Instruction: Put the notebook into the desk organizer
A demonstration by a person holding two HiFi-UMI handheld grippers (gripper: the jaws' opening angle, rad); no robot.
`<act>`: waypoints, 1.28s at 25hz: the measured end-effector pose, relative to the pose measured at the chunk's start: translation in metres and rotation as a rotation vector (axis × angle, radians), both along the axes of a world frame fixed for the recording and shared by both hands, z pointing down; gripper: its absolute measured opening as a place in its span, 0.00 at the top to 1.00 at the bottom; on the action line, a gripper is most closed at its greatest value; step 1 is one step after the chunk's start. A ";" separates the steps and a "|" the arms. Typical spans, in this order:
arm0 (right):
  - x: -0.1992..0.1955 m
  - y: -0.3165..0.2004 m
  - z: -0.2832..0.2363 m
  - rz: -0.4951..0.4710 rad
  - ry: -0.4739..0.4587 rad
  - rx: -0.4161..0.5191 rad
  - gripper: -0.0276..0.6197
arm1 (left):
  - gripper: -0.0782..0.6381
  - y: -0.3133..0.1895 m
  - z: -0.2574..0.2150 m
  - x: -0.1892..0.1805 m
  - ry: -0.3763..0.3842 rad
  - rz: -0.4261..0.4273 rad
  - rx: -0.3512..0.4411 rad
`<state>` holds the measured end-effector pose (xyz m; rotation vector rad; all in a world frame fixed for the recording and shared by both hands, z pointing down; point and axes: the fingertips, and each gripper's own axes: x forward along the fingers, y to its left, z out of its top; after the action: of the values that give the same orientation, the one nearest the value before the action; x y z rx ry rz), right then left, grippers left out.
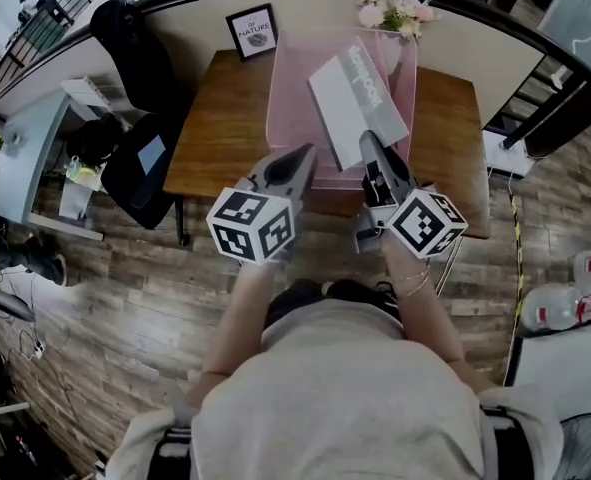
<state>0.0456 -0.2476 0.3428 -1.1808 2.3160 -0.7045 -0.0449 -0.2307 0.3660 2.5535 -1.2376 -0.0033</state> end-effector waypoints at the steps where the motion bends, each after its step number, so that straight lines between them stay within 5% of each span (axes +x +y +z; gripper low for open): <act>1: -0.001 -0.001 0.000 0.011 -0.001 0.002 0.93 | 0.87 -0.001 0.000 -0.002 0.000 0.007 -0.001; 11: -0.004 -0.018 0.008 0.074 -0.018 -0.020 0.93 | 0.87 -0.010 0.009 -0.008 0.019 0.057 -0.039; 32: -0.018 -0.039 0.026 0.150 -0.145 -0.089 0.92 | 0.87 -0.007 0.034 -0.011 0.019 0.028 -0.100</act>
<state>0.0276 -0.2862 0.3686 -1.2830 2.0720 -0.8170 -0.0558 -0.2375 0.3997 2.4791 -1.1649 0.0397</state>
